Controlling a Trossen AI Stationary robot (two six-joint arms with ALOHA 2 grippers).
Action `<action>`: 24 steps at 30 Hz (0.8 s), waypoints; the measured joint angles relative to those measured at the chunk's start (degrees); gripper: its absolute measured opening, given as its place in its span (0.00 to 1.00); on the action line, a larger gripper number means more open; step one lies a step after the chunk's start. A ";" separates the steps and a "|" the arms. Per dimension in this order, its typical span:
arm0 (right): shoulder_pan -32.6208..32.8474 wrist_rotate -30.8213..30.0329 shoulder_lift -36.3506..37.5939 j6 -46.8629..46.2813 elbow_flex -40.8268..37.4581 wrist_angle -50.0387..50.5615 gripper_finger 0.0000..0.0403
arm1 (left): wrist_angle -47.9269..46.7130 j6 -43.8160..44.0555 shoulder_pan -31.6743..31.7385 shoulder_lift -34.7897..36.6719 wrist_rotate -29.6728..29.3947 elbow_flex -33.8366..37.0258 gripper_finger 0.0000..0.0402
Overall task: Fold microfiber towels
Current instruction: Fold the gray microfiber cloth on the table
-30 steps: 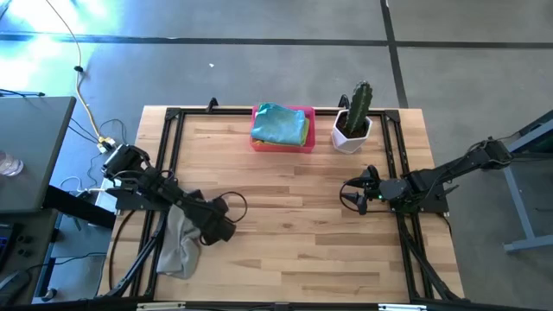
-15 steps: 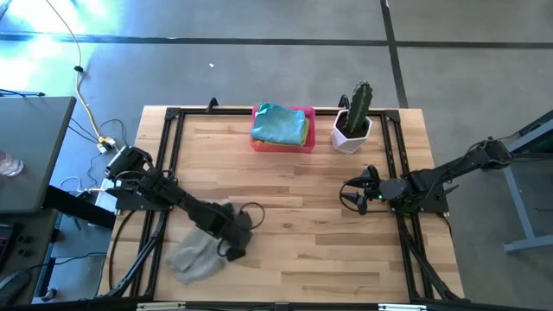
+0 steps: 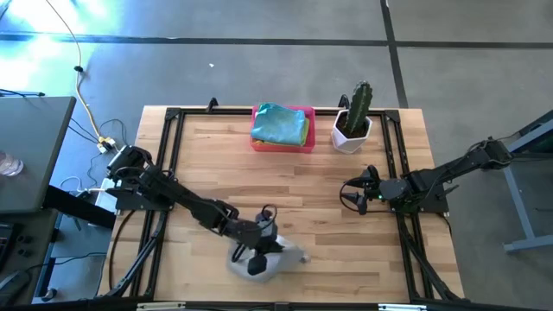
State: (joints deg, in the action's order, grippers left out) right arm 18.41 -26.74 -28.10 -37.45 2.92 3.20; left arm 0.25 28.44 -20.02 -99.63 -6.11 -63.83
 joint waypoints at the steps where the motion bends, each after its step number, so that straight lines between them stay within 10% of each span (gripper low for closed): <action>1: 0.00 0.00 0.00 0.00 0.00 0.02 0.65 | 0.50 -1.08 0.30 0.00 0.00 -0.69 0.00; 24: -0.01 -0.01 -0.01 0.00 0.00 0.01 0.65 | 0.99 -19.36 3.20 0.12 2.89 -17.63 0.00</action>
State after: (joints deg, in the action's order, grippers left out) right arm 18.41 -26.75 -28.11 -37.45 2.92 3.22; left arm 1.24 9.07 -16.82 -99.52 -3.22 -81.46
